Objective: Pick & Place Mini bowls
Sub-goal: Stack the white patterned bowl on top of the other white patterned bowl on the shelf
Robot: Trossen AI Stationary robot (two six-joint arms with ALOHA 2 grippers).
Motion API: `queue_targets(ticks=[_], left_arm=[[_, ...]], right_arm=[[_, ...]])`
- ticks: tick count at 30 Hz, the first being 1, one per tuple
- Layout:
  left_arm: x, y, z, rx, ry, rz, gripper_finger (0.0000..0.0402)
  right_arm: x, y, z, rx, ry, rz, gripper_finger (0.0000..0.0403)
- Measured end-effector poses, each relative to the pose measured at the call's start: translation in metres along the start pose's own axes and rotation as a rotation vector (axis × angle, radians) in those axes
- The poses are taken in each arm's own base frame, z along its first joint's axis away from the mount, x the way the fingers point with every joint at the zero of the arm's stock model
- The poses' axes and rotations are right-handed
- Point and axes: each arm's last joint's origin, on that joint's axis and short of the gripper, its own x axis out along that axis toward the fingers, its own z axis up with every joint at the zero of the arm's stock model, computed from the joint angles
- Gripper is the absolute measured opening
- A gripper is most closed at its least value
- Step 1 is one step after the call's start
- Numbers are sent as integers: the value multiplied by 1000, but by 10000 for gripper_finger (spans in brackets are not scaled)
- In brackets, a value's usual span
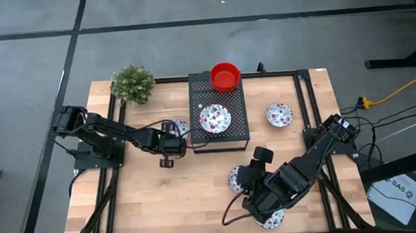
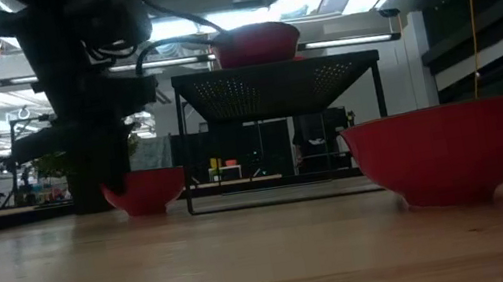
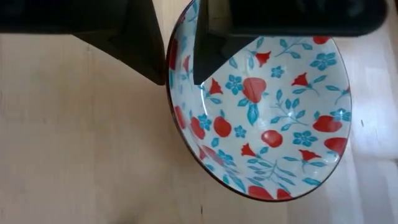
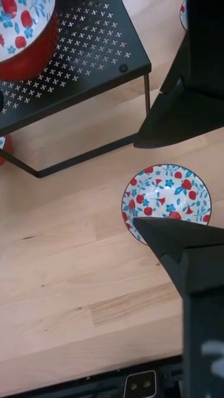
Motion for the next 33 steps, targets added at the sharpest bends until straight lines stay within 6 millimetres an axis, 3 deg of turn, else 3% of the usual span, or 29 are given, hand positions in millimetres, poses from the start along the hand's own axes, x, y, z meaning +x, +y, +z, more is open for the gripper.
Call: queue_targets(ticks=[6, 14, 23, 33], left_arm=[[-1, -1, 0, -61, -1, -22, 12], [-5, -4, 2, -157, 7, -32, 8], [-34, -11, 20, -125, -10, -69, 7], [-64, -17, 31, -206, -17, -49, 7]], right_arm=[[0, 0, 0, 0, 0, -1, 190], [0, 0, 1, 5, -4, 5, 190], [0, 2, 2, 15, -14, 17, 190], [0, 4, 3, 30, -29, 35, 190]])
